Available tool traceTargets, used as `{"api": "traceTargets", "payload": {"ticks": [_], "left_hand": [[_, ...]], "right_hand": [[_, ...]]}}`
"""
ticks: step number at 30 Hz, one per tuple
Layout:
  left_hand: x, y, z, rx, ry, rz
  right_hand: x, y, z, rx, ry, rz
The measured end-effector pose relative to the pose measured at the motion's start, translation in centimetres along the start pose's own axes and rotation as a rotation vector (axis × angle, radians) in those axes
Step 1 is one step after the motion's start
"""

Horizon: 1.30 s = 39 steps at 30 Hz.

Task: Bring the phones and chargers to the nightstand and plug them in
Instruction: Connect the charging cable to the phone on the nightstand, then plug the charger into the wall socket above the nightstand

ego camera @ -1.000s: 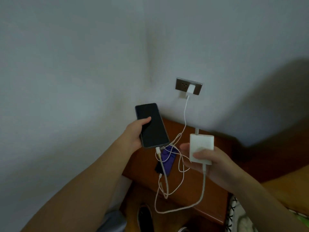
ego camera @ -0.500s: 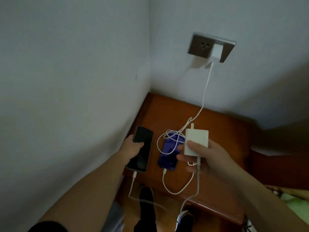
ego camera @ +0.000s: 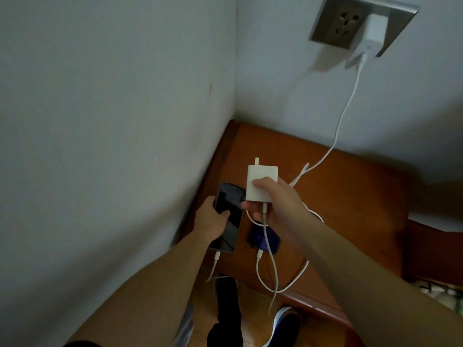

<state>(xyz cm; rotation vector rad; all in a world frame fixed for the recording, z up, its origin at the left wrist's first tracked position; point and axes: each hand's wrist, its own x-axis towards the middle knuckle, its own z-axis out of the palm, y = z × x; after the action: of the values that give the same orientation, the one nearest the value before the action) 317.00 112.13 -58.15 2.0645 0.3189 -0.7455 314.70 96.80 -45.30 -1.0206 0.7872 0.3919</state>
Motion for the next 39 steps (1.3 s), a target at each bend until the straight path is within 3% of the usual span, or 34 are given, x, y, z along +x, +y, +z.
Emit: {"api": "traceTargets", "payload": {"ticks": [5,15,17,19,22,24,29,32,35,39], "left_hand": [[-0.6,0.6,1.4,0.242,0.154,-0.007],[-3.0,3.8,0.8,0.53,0.159,-0.1],[-3.7,7.8,-0.1,0.294,0.211,0.035],[-5.0,13.7,-1.4,-0.166,0.215,0.138],[-6.6,21.5,-3.1,-0.658,-0.112,0.122],[-7.1,24.3,-3.5,-0.719,-0.302,0.159],[-5.4,26.7,-2.6,-0.93,-0.497,0.097],[-4.0,27.4,-1.7,-1.055,-0.622,0.027],[-2.9,27.6,-0.6,-1.069,-0.659,0.007],[-1.4,28.8,0.9,-1.031,-0.582,-0.017]], "right_hand": [[-1.0,-1.2,-0.1,0.117,-0.026,0.007],[-4.6,-6.8,0.4,0.235,-0.087,-0.09],[-4.8,-8.6,0.6,0.248,-0.062,-0.153],[-4.7,-10.4,1.0,0.23,0.025,-0.222],[-4.2,-12.2,1.6,0.099,0.219,-0.308],[-4.2,-13.1,2.0,-0.008,0.298,-0.377],[-4.8,-15.1,1.6,-0.409,0.352,-0.594],[-4.8,-17.0,0.4,-0.782,0.44,-0.686],[-4.2,-18.9,-0.3,-1.144,0.582,-0.69],[-2.4,-21.0,-0.2,-1.423,0.681,-0.68]]}}
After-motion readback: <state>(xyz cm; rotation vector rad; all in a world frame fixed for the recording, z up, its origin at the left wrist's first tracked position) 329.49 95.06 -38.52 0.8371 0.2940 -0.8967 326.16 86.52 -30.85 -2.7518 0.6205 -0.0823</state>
